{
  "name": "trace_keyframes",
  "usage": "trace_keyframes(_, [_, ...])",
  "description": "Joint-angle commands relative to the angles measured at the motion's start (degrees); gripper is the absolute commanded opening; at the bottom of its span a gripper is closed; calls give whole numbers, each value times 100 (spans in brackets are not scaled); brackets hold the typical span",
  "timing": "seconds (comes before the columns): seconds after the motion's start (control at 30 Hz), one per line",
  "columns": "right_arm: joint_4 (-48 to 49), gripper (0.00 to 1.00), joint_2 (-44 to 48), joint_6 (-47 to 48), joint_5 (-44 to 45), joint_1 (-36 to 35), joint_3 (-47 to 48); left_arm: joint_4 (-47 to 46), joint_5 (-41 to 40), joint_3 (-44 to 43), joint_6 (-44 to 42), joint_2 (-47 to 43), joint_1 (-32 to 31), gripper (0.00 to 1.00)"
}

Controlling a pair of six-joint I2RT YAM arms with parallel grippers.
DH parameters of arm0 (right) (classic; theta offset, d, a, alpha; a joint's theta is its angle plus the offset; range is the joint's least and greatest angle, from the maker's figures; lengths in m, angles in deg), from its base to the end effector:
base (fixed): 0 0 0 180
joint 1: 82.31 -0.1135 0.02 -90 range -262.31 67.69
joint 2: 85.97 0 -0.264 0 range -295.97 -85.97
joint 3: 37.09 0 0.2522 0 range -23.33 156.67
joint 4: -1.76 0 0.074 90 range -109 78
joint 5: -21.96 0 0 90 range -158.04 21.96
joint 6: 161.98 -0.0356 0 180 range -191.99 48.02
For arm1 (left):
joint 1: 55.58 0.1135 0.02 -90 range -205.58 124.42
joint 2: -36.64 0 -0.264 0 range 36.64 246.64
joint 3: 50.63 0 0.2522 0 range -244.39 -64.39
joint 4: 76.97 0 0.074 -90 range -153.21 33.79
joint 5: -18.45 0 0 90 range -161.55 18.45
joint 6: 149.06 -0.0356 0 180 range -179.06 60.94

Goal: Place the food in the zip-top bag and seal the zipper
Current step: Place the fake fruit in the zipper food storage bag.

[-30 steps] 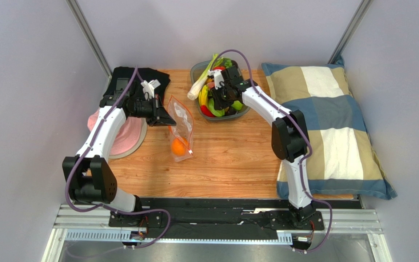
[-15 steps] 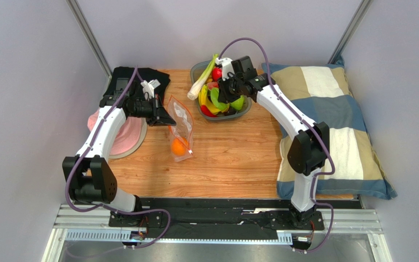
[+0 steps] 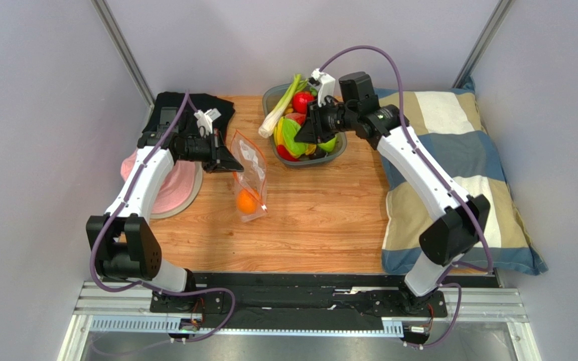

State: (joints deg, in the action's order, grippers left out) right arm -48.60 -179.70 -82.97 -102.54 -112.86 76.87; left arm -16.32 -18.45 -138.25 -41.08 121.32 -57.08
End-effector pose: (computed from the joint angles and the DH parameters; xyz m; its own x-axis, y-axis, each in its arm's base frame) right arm 0.3025 0.2020 0.4123 -0.5846 -0.1626 -0.7948 -0.7429 0.5009 0.4440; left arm 0.2975 -0.0363 0.3087 -0.9405 -0.1608 -0.2994 0.1603 0.5671 -0.8079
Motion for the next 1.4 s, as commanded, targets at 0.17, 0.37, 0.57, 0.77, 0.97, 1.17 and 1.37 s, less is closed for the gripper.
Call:
trace_keyframes(0.17, [1585,4,-416,-1371,-690,-952,-185,-383,253,21,347,-13,9,0])
trace_keyframes(0.37, [1569,2,-857,-1189,-163,-1015,-317,-339,332,39,373,-154,9,0])
trace_keyframes(0.57, [1033,7,-1059,-695,646,-1059,-423,-374,412,162,400,-233,9,0])
trace_keyframes(0.77, [637,34,-1077,-352,726,-1182,-230,-383,473,136,417,-216,0,0])
trace_keyframes(0.97, [197,77,-920,-80,585,-1147,244,-383,482,74,461,-180,9,0])
trace_keyframes(1.17, [109,87,-673,-175,295,-534,544,-374,403,4,496,-128,9,0])
trace_keyframes(1.37, [-181,88,-865,569,786,547,457,-365,350,-93,514,-22,0,0])
